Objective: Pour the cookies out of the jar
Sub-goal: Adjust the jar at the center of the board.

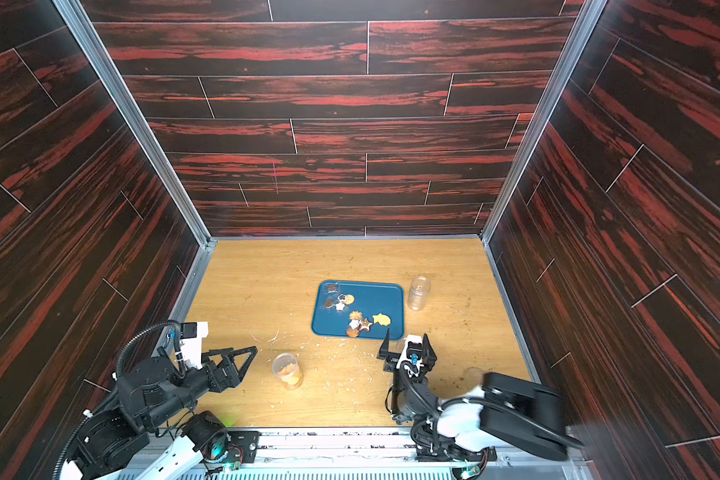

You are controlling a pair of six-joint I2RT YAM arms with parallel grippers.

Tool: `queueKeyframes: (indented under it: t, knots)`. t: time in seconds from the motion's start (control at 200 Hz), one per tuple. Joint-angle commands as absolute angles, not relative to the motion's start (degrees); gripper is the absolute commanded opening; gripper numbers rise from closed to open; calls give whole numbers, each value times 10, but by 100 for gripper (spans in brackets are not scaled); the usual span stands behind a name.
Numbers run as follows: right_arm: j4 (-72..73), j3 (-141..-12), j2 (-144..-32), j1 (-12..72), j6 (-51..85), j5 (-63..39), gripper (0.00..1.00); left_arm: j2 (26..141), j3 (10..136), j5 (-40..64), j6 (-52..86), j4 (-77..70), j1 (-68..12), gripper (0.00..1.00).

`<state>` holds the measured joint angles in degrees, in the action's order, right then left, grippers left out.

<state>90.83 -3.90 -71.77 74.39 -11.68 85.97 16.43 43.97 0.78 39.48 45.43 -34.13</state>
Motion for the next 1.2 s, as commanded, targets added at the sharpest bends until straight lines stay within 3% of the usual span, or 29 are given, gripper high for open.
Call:
queueKeyframes:
  t: [0.0, 0.311, 0.576, 0.681, 0.842, 0.947, 1.197]
  knots:
    - [935, -73, -670, 757, -238, 885, 99, 175, 449, -7, 401, 458, -339, 100]
    - [934, -182, -548, 761, -466, 916, 99, 217, 515, 10, 358, 527, -339, 100]
    - [933, -393, -530, 760, -637, 978, 99, 336, 575, 106, 350, 722, -339, 100]
    - [928, -503, -564, 768, -768, 985, 99, 374, 571, 148, 345, 762, -339, 100]
    - [922, -663, -654, 770, -956, 986, 99, 404, 541, 176, 386, 712, -341, 100]
    - [928, -723, -741, 751, -1087, 984, 99, 433, 551, 148, 392, 680, -346, 100]
    - [931, -744, -857, 576, -1091, 918, 95, 489, 586, 88, 375, 657, -348, 100]
